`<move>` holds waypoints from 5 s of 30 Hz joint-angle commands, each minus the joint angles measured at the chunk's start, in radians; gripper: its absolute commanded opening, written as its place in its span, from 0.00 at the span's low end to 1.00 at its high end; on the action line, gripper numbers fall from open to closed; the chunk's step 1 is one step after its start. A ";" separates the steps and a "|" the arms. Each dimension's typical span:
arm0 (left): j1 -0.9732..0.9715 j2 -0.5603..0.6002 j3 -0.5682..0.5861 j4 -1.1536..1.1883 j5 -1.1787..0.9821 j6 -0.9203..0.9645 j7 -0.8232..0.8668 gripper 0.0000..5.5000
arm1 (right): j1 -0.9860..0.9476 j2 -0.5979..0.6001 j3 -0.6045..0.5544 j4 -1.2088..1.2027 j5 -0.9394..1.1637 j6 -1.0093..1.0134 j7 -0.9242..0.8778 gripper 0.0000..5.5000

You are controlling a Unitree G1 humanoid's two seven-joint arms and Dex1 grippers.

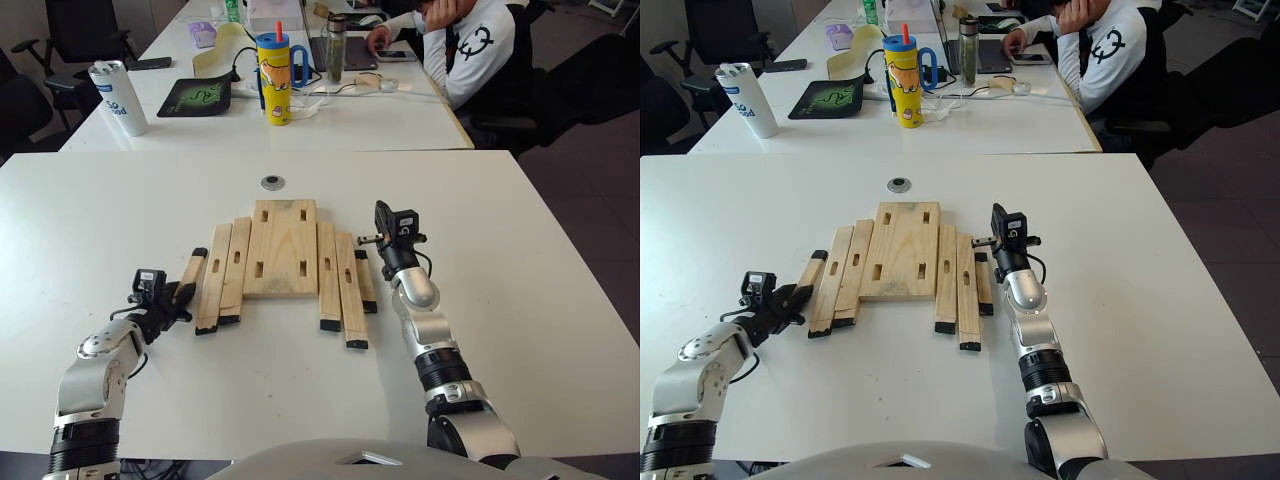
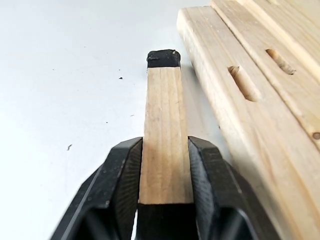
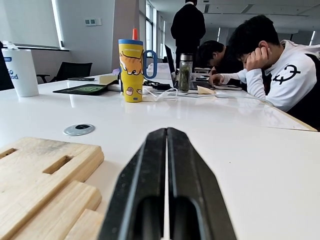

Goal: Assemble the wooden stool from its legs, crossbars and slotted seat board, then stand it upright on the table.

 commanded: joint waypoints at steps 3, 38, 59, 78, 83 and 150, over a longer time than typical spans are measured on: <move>-0.083 -0.027 0.025 -0.055 0.057 -0.232 0.054 0.24 | -0.023 0.018 -0.002 -0.091 0.148 0.154 0.140 0.04; -0.184 -0.173 -0.398 -0.255 0.117 -0.352 -0.114 0.24 | -0.081 0.032 -0.185 -0.396 1.108 1.133 0.161 0.53; -0.192 -0.147 -0.388 -0.189 0.190 -0.388 -0.101 0.24 | -0.092 0.060 -0.204 -0.395 1.082 1.107 0.166 0.08; -0.163 -0.219 -0.010 -0.208 -0.087 -0.324 0.081 0.44 | 0.092 0.032 -0.048 -0.730 0.649 0.892 -0.035 0.08; -0.160 -0.279 0.016 -0.184 -0.087 -0.302 0.195 0.31 | 0.167 0.094 0.017 -0.764 0.559 0.843 -0.097 0.08; -0.100 -0.306 -0.010 -0.191 0.018 -0.303 0.292 0.11 | 0.241 0.009 0.222 -0.312 0.012 0.319 -0.139 0.08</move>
